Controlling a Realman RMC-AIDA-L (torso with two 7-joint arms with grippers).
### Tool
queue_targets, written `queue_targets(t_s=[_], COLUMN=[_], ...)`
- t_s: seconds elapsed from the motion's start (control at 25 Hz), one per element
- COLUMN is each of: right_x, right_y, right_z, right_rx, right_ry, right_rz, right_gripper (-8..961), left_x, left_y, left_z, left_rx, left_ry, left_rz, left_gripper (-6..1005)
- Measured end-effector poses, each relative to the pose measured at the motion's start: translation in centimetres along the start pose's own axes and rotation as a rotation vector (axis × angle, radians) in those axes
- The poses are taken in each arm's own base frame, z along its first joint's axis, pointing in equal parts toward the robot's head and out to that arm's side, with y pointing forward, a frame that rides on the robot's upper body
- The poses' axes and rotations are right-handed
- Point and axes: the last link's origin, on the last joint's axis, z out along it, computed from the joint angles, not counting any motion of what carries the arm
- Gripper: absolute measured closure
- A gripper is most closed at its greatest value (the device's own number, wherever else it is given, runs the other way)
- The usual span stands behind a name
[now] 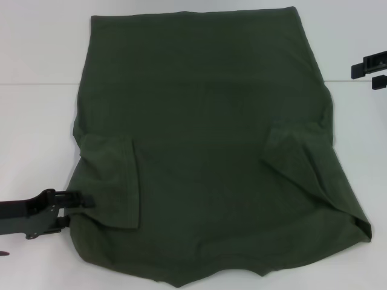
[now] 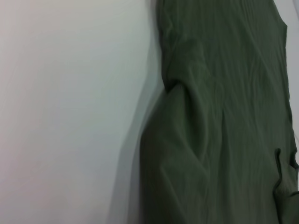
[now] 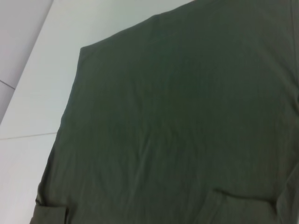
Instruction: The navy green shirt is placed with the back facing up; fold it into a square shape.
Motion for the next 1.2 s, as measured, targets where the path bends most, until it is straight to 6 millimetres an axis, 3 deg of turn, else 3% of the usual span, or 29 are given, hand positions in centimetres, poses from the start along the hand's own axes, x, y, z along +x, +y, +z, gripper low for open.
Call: queue_targets(t_s=[0.2, 0.4, 0.52, 0.76, 0.96, 1.08, 1.2], right_x=[-0.1, 0.0, 0.1, 1.6, 4.2, 5.5, 6.6], right_y=[0.0, 0.0, 0.0, -0.5, -2.3, -3.3, -3.8], right_z=[-0.2, -0.2, -0.2, -0.4, -2.1, -3.3, -3.1], right_rx=[-0.005, -0.009, -0.012, -0.022, 0.001, 0.042, 0.057], right_ry=[-0.008, -0.001, 0.004, 0.061, 0.178, 0.228, 0.279], right_rz=[0.006, -0.011, -0.018, -0.055, -0.076, -0.069, -0.114], right_gripper=[271, 273, 274, 275, 277, 278, 279], left_x=[0.1, 0.2, 0.2, 0.2, 0.4, 0.8, 1.2], left_y=[0.1, 0.0, 0.0, 0.5, 1.1, 1.4, 1.8], left_z=[0.0, 0.0, 0.0, 0.0, -0.2, -0.2, -0.1], left_rx=[0.003, 0.007, 0.007, -0.029, -0.087, -0.086, -0.090], left_ry=[0.001, 0.006, 0.006, 0.007, 0.025, 0.029, 0.029], left_rz=[-0.004, -0.009, -0.007, 0.023, 0.039, 0.047, 0.059], left_gripper=[310, 539, 739, 858, 958, 959, 960])
